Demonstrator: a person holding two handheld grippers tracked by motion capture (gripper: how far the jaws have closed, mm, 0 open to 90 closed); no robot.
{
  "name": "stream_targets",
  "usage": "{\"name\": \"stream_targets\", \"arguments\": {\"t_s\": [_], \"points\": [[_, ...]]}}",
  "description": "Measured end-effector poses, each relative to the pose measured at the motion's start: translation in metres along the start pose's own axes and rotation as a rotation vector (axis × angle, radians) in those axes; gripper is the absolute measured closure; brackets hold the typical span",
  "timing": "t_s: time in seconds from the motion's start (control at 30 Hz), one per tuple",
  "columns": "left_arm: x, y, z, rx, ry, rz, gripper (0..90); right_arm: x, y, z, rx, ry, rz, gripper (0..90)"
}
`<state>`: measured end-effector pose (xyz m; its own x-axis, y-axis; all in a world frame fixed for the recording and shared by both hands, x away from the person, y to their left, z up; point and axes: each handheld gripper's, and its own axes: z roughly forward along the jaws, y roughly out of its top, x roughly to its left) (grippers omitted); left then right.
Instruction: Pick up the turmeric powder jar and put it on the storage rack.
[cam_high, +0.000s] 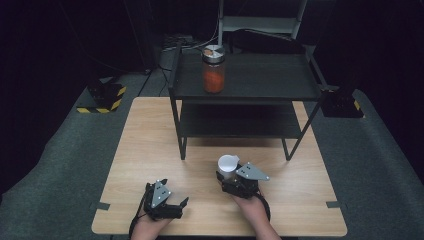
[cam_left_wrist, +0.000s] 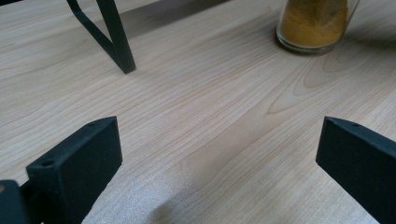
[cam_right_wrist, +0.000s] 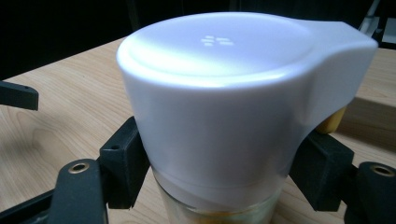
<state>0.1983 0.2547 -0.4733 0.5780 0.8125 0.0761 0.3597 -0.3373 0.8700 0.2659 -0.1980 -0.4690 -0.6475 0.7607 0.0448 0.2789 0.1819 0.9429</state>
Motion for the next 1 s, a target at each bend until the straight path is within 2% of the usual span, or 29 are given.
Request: {"name": "stream_targets", "arguments": {"t_s": [0.3,0.47,1.0], "points": [[0.0,0.0,0.0,0.0,0.0,0.001,0.5,0.002,-0.004,-0.002,-0.018,-0.009,-0.013,29.7],[0.0,0.0,0.0,-0.001,-0.002,0.0,0.6,0.001,-0.005,-0.005,-0.026,-0.013,-0.002,29.8],[0.0,0.0,0.0,0.001,-0.002,0.007,0.6,-0.004,0.008,-0.04,-0.098,-0.043,-0.02,29.9]]}}
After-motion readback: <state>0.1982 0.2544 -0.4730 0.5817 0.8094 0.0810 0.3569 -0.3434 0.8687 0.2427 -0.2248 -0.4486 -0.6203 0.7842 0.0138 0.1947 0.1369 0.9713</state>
